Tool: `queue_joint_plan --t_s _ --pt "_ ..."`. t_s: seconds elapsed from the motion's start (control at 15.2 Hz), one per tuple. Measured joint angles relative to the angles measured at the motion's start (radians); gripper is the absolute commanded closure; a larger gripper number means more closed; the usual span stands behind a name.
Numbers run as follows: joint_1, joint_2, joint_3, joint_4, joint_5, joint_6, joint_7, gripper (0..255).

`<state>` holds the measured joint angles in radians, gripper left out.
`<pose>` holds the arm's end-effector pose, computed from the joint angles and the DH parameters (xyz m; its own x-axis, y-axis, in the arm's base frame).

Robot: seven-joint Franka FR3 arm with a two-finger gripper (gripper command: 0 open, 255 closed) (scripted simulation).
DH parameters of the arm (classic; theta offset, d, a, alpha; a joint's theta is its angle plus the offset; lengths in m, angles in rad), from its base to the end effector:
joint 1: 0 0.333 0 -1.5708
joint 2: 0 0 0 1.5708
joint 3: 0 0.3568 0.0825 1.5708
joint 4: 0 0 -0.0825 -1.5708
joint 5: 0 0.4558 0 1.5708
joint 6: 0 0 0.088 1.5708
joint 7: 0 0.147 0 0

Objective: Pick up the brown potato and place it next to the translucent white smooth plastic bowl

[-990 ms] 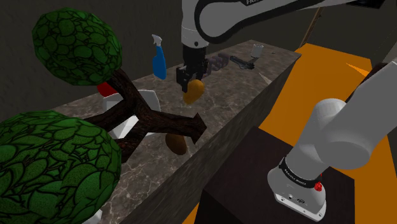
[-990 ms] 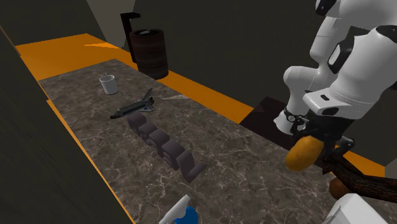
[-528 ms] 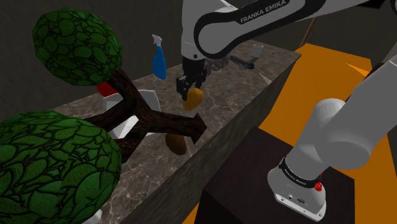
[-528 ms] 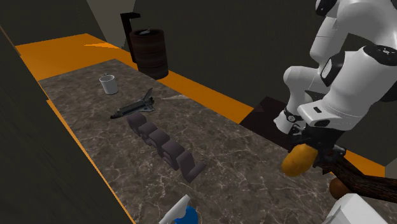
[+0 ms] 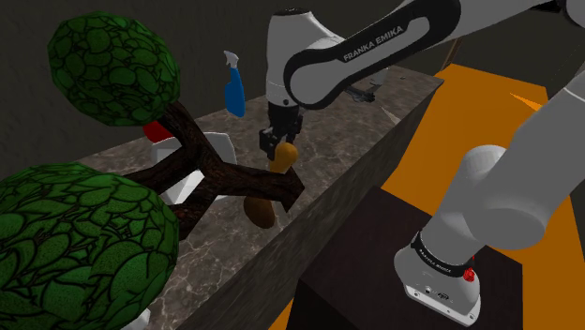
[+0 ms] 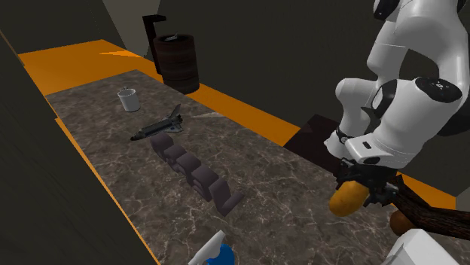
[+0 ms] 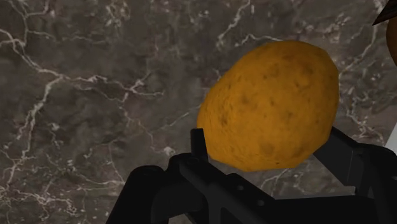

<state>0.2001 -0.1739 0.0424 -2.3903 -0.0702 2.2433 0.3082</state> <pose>0.5109 0.1218 0.3458 0.9988 -0.0221 0.0432 -0.0243 -0.9983 0.0527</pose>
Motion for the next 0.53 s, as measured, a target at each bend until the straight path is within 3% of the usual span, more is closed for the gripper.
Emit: queue_joint_plan --t_s 0.53 --pt "-0.001 0.052 0.002 -0.049 -0.011 0.111 0.015 255"
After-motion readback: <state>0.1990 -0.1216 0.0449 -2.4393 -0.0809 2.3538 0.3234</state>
